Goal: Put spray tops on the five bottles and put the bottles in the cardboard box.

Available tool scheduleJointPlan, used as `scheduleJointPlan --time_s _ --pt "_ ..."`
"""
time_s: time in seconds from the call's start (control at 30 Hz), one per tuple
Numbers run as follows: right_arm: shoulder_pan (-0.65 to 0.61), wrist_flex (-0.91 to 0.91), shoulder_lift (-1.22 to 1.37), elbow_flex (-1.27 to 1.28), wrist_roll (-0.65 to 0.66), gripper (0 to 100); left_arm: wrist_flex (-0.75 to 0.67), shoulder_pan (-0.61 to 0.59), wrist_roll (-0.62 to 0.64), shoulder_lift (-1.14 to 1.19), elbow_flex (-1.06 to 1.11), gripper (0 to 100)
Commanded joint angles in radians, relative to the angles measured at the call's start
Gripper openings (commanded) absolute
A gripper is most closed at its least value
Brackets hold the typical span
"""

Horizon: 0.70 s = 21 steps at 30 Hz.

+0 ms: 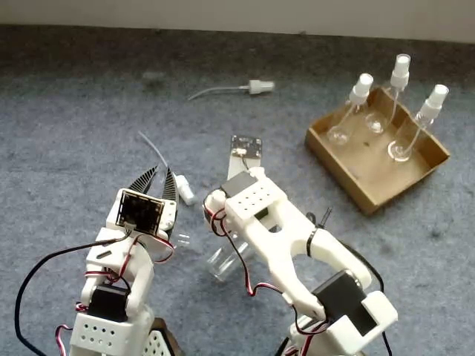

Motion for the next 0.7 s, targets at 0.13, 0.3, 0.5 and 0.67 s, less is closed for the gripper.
scheduleJointPlan --time_s 0.13,0.3,0.5,0.67 --pt "-0.018 -0.143 -0.028 0.071 -0.015 31.9 0.0 0.018 -0.011 -0.013 0.018 1" --pt "-0.018 -0.16 -0.028 0.102 -0.015 30.8 0.0 0.018 -0.011 -0.013 0.018 1" --pt "-0.01 -0.163 -0.028 0.101 -0.008 11.5 0.0 0.018 -0.011 -0.013 0.018 1" --pt "0.005 -0.157 -0.041 0.099 -0.006 10.7 -0.002 0.018 -0.011 -0.013 0.018 1"
